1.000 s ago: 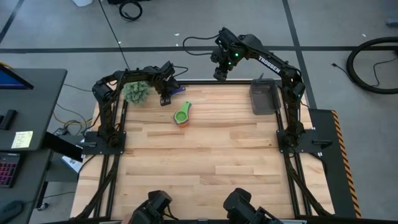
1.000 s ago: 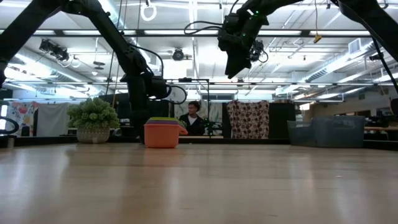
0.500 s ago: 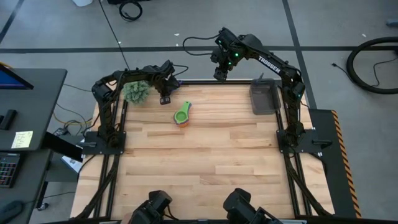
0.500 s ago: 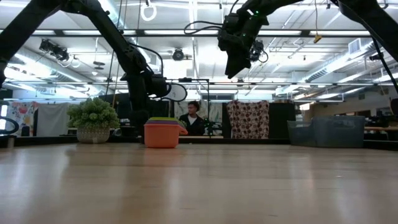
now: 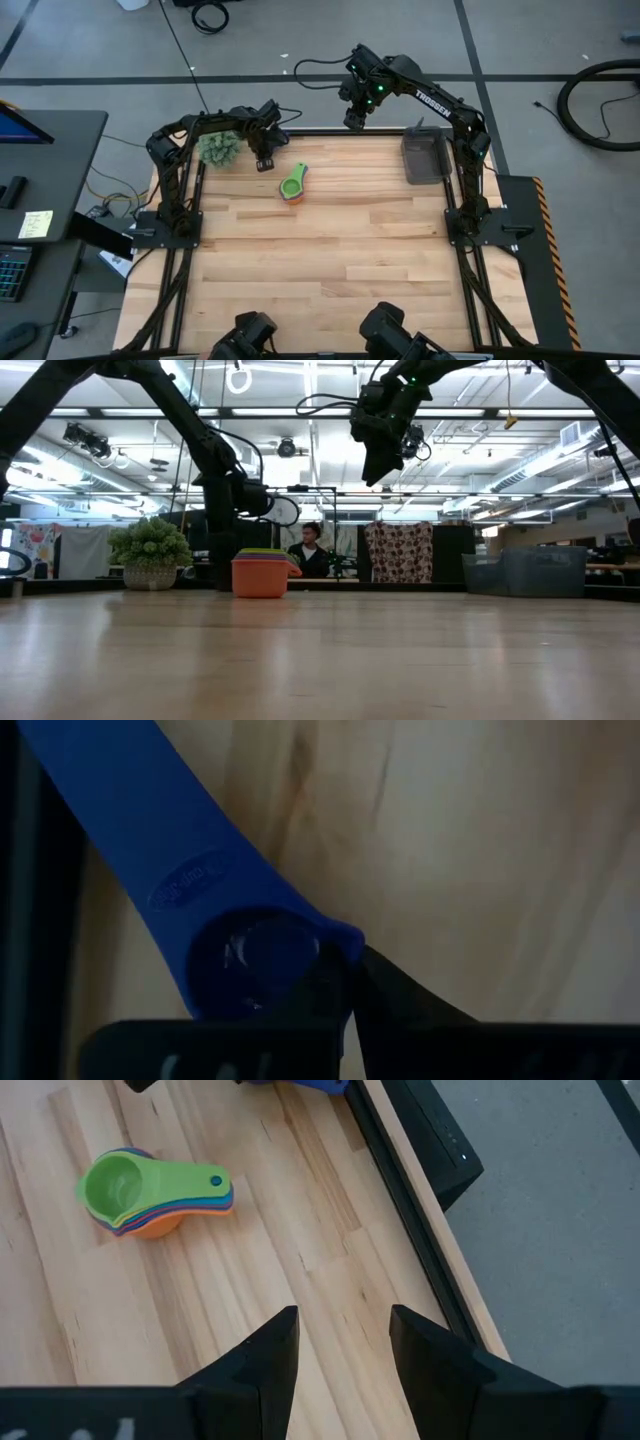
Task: Nest measuring cups in basket
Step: Stack the dark blue measuring cup on top of the green measuring cup
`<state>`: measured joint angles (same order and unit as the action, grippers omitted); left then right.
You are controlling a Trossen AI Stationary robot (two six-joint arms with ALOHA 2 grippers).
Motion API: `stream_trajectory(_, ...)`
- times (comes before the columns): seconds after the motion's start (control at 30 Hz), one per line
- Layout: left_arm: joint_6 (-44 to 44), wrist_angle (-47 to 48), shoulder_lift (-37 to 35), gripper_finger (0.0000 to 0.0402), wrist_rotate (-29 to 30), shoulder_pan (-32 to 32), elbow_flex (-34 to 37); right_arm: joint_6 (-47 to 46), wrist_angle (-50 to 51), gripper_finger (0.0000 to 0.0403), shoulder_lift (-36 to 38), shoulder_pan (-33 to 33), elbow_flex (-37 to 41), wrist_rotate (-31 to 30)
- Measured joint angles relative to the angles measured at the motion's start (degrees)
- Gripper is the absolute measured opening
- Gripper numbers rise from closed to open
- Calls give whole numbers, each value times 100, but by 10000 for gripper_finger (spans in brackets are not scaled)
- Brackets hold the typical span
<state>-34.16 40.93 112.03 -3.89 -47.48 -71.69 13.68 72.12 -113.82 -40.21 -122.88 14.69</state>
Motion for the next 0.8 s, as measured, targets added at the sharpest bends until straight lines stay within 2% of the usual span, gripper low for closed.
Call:
stream_trajectory(0.2,678,306,-535,13,-72,55,-173,45,30,165,-2,-86,-1,-2)
stream_trajectory(0.5,1384,1297,-1279,13,-28,161,-380,133,281,165,-2,-468,1,-2)
stream_trajectory(0.63,1818,1762,-1484,13,-17,500,-578,364,415,165,-2,-653,1,-2)
stream_trajectory(0.8,2496,2386,-1539,13,-21,1232,-994,389,431,165,-2,-899,1,-4)
